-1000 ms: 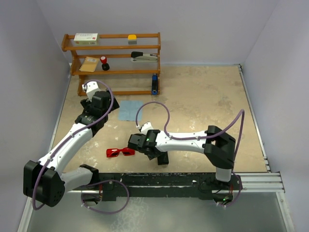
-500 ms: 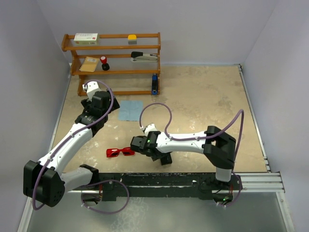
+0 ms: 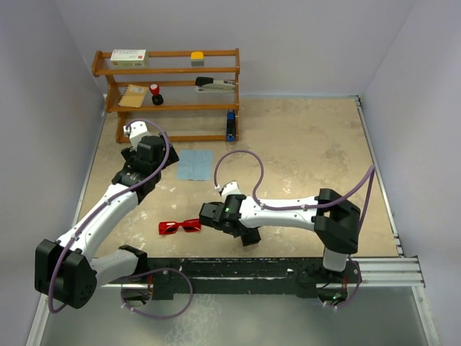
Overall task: Organize the sunglasses
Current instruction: Open the sunglasses case at the center of the board.
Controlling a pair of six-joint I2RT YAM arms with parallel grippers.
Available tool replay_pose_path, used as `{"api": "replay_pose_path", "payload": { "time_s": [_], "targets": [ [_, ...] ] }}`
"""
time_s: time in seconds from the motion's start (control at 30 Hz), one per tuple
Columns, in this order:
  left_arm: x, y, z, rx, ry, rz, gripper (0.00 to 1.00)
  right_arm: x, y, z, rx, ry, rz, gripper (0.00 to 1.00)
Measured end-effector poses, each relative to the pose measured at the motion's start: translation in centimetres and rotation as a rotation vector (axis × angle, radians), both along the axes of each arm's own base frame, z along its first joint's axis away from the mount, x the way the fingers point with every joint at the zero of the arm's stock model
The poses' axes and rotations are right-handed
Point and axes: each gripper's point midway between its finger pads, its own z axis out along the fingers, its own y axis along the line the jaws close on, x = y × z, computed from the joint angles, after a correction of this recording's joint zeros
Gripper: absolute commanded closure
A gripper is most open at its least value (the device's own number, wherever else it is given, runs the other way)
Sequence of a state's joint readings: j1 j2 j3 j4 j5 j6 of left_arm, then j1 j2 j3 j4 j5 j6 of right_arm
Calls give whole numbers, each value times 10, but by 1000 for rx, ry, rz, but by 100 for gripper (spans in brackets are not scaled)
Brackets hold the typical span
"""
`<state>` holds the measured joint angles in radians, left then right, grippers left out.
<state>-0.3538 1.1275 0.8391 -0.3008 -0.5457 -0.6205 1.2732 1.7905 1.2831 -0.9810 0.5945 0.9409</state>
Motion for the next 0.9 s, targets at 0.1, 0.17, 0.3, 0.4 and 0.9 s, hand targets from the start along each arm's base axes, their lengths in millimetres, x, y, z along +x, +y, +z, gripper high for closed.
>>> {"api": "replay_pose_path", "payload": {
  "time_s": [0.1,0.17,0.3,0.4,0.9],
  "targets": [
    [0,0,0,-1,0,-1,3,2,-5,2,-13,-10,-14,43],
    [0,0,0,-1,0,-2,3,3,-10,3,-15,-19,-29,43],
    [0,-1,0,-5,-1,-6,3,6,-28,11,-21,-40,-65,43],
    [-1,-2,0,-8,-1,-10,3,8,-39,13,-29,-46,-90,43],
    [-1,-3,1,-12,-1,-16,3,8,-73,-8,-70,-24,-153,43]
  ]
}}
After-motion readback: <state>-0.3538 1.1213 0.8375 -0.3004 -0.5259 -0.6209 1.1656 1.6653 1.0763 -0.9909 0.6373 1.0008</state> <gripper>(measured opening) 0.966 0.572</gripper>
